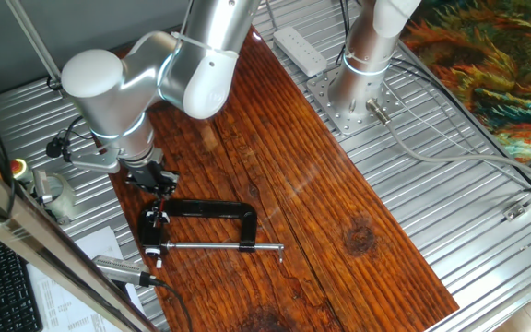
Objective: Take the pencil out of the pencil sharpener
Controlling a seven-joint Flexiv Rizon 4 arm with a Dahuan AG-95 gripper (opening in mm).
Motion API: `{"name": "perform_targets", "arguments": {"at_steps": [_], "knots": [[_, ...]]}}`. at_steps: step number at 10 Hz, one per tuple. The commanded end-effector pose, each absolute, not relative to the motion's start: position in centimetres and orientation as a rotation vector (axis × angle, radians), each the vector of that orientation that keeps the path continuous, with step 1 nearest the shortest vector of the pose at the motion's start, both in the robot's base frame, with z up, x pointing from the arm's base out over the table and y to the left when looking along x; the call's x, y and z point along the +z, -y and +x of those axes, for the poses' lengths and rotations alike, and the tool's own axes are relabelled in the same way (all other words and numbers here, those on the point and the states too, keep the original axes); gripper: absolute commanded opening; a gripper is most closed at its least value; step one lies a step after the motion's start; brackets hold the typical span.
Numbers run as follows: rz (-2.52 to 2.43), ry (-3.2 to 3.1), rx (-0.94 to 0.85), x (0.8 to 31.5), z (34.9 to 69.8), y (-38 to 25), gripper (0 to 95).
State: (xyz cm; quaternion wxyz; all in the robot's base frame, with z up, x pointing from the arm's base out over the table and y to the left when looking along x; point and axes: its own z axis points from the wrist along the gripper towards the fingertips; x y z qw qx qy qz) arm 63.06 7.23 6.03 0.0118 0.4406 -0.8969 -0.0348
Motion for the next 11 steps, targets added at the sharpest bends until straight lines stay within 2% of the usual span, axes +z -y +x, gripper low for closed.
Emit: {"name": "perform_targets", "arguments": {"at_steps": [1, 11], "knots": [[1.375, 2.793, -0.116, 6.03, 63.16, -7.17, 0.0], [1.391, 2.783, -0.106, 5.9, 62.57, -6.92, 0.0]]}}
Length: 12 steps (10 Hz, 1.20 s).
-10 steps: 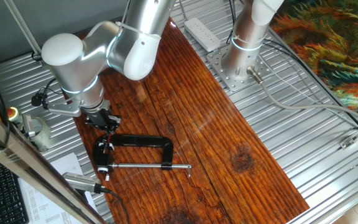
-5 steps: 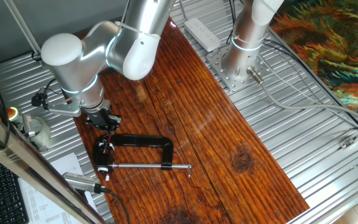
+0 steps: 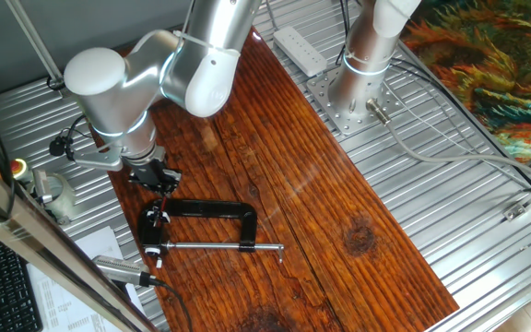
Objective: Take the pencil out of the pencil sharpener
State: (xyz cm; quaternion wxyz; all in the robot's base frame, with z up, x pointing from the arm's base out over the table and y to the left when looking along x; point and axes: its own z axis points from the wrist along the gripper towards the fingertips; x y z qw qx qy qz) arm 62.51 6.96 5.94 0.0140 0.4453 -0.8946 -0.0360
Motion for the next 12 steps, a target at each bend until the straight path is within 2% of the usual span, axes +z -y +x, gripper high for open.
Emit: {"name": "perform_targets", "arguments": {"at_steps": [1, 12], "knots": [[1.392, 2.782, -0.107, 5.9, 62.5, -6.9, 0.0], [1.411, 2.781, -0.086, 5.9, 60.6, -5.8, 0.0]]}}
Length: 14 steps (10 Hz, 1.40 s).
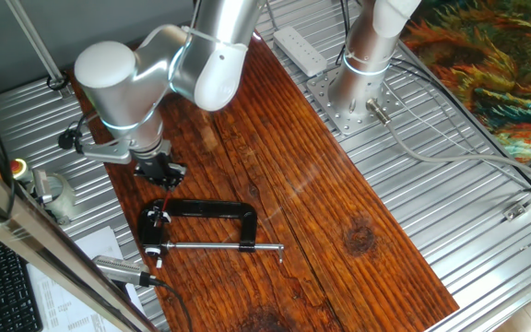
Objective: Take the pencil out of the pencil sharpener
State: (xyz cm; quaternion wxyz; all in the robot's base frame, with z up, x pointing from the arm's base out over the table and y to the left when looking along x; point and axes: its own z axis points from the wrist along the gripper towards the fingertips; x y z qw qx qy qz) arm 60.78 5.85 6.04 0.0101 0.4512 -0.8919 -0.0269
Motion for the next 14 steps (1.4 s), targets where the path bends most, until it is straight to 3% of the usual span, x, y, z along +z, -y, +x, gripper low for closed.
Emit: {"name": "perform_targets", "arguments": {"at_steps": [1, 14], "knots": [[1.414, 2.783, -0.085, 5.9, 60.5, -5.8, 0.0], [1.476, 2.746, -0.074, 6.5, 57.2, -1.8, 0.0]]}}
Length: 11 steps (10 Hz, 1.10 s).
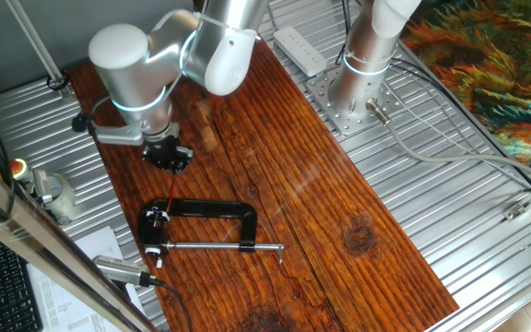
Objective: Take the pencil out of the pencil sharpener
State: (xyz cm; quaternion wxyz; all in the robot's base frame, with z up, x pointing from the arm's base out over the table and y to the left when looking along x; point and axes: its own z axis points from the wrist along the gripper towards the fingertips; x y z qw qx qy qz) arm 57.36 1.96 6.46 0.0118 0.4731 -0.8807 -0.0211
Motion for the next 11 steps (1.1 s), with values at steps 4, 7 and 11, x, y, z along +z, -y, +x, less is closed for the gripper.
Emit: {"name": "perform_targets", "arguments": {"at_steps": [4, 7, 11], "knots": [[1.474, 2.729, -0.043, 7.3, 54.2, 0.6, 0.0], [1.461, 2.761, -0.043, 7.0, 52.9, 3.5, 0.0], [1.422, 2.788, -0.017, 6.2, 54.9, 4.2, 0.0]]}}
